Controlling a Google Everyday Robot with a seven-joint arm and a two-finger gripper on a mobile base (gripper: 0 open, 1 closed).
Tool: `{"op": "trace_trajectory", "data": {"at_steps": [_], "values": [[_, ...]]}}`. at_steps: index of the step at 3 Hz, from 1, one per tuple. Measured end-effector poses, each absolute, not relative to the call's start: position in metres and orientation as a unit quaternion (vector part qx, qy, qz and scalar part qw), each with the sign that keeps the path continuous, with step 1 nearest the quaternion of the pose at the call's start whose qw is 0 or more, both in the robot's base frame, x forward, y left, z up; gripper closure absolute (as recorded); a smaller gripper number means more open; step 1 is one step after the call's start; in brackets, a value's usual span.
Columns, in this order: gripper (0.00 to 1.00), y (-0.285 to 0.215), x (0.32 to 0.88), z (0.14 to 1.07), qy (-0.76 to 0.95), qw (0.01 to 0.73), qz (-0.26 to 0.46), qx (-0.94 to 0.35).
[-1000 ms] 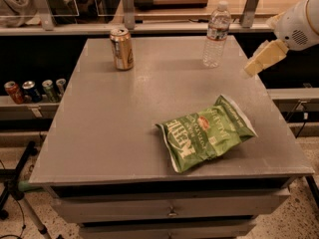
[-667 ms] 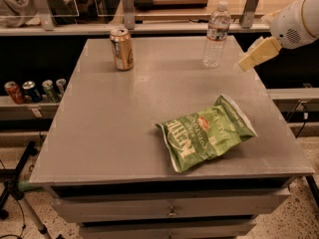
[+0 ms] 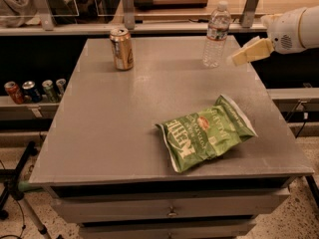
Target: Move water bottle near green jalapeno chip bag
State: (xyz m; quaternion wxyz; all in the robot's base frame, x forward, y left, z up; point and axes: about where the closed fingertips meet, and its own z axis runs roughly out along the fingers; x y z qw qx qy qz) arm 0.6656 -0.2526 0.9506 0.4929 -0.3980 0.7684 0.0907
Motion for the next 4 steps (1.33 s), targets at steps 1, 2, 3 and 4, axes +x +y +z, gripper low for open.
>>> {"op": "trace_trajectory", "data": {"at_steps": [1, 2, 3, 4], "values": [[0.00, -0.248, 0.679, 0.947, 0.760, 0.528, 0.106, -0.363], [0.00, -0.247, 0.694, 0.941, 0.759, 0.549, 0.124, -0.327], [0.00, -0.247, 0.707, 0.936, 0.759, 0.563, 0.143, -0.293], [0.00, -0.245, 0.723, 0.932, 0.761, 0.568, 0.156, -0.271]]}}
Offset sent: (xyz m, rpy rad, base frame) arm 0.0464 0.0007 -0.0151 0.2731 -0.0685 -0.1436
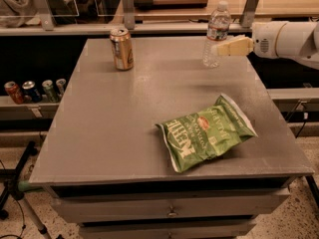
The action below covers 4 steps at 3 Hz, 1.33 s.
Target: Move water bottle near green jalapeno chip bag
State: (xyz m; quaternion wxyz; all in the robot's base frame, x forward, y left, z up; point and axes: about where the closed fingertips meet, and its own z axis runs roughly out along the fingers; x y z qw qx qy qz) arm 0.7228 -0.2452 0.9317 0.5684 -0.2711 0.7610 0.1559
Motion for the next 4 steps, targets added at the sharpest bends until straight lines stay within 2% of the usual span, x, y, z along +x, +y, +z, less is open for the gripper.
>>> {"op": "trace_trajectory", "data": {"at_steps": [4], "values": [[0.00, -0.218, 0.769, 0.927, 0.750, 0.575, 0.181, -0.273]]}}
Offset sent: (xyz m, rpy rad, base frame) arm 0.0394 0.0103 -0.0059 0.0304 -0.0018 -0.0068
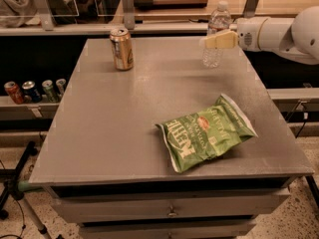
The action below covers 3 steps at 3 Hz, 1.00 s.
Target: Move water bottle near green jalapeno chip bag
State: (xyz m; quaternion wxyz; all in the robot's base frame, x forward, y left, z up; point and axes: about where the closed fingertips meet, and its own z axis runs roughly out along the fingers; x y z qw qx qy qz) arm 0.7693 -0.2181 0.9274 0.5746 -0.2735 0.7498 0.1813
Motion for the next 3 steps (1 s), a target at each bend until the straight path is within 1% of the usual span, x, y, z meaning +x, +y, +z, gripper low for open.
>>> {"op": "trace_trajectory", "data": {"at_steps": [1, 3], "values": [[0.13, -0.2110, 0.7754, 0.9288, 0.745, 0.576, 0.186, -0.280], [0.60, -0.2061, 0.7782, 0.9281, 0.740, 0.578, 0.192, -0.285]]}}
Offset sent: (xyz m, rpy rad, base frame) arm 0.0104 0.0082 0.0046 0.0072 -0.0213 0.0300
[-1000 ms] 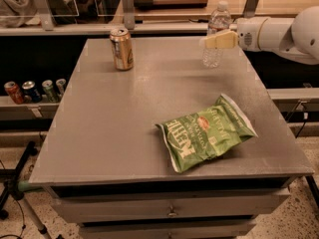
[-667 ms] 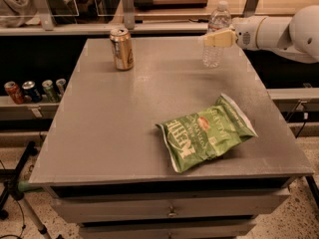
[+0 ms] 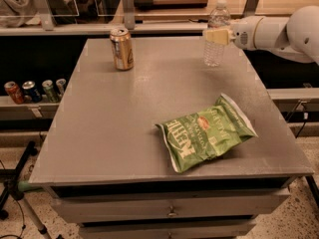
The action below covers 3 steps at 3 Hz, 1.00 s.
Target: Move water bottle near green jalapeno chip bag
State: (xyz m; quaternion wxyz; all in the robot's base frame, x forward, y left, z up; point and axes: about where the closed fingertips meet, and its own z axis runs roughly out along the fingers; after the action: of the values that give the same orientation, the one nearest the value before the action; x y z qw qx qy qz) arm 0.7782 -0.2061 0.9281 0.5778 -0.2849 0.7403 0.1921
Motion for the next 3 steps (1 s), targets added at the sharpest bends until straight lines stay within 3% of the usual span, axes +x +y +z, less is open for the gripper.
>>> {"op": "trace_trajectory", "data": {"at_steps": [2, 3], "values": [[1.00, -0.202, 0.767, 0.949, 0.721, 0.586, 0.195, -0.314], [1.00, -0.187, 0.756, 0.967, 0.697, 0.586, 0.211, -0.354]]}}
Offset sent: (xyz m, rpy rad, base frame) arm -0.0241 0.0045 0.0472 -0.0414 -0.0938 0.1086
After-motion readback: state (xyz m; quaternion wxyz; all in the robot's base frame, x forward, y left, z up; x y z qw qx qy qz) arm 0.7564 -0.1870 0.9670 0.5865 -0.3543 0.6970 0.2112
